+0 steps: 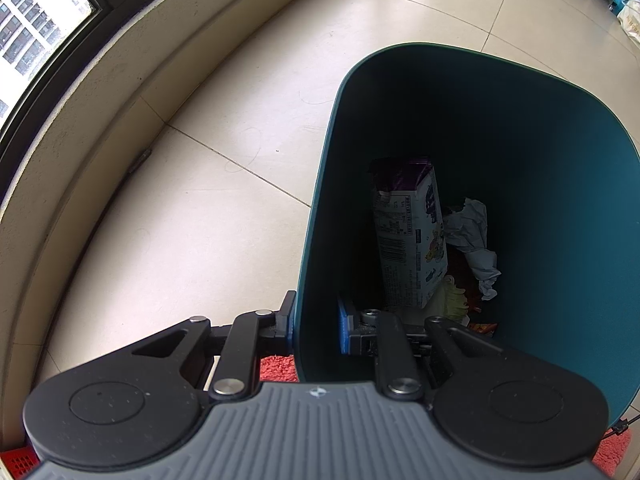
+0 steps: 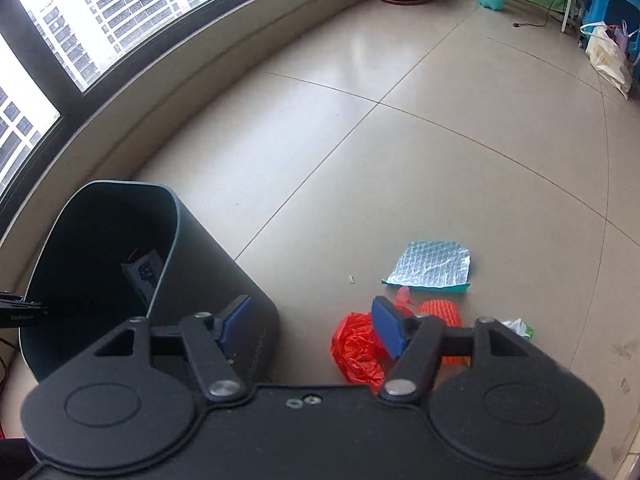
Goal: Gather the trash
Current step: 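Move the right gripper to the red plastic bag and grasp it, then carry the red plastic bag into the bin and open the right gripper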
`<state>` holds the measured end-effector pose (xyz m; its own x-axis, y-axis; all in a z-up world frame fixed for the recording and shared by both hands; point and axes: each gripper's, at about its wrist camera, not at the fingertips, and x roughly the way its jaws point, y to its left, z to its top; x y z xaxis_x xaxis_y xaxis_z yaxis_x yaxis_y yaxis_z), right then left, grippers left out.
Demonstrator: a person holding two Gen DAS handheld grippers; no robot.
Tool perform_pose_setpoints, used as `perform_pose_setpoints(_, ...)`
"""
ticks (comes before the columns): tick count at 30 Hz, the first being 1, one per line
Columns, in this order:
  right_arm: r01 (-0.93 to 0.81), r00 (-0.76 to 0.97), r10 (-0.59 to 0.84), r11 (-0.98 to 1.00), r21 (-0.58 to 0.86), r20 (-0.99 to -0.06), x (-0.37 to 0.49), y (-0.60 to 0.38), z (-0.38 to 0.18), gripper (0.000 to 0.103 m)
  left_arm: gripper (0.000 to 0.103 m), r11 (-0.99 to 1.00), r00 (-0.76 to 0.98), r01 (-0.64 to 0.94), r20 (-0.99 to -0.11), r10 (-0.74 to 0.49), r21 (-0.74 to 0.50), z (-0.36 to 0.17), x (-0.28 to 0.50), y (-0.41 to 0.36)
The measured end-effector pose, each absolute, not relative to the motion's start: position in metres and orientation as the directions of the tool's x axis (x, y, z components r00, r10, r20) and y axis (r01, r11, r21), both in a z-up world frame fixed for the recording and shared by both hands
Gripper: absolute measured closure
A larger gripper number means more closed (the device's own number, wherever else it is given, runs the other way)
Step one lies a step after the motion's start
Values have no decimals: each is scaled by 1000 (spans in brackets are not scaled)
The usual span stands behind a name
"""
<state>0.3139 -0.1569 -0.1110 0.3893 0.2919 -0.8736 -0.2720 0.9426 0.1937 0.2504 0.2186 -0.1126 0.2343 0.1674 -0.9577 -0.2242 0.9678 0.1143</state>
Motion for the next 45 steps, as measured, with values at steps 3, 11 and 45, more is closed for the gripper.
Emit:
perform_pose_setpoints(3,-219,360,257,958,186,-897,325,-168,-144,32,84,968,234,-223,-957,168,115,-113,250,219)
perform_pose_setpoints(11,-72,293,239,971,228,-926,348,-177,-226,25,84,967,236,-215,-954,184,134,-114,249,218)
perform_pose_setpoints(45,-200,313,228,965,170,-922,328,-188,-156,74,84,965,229,-202,-950,213,167,-118,250,210)
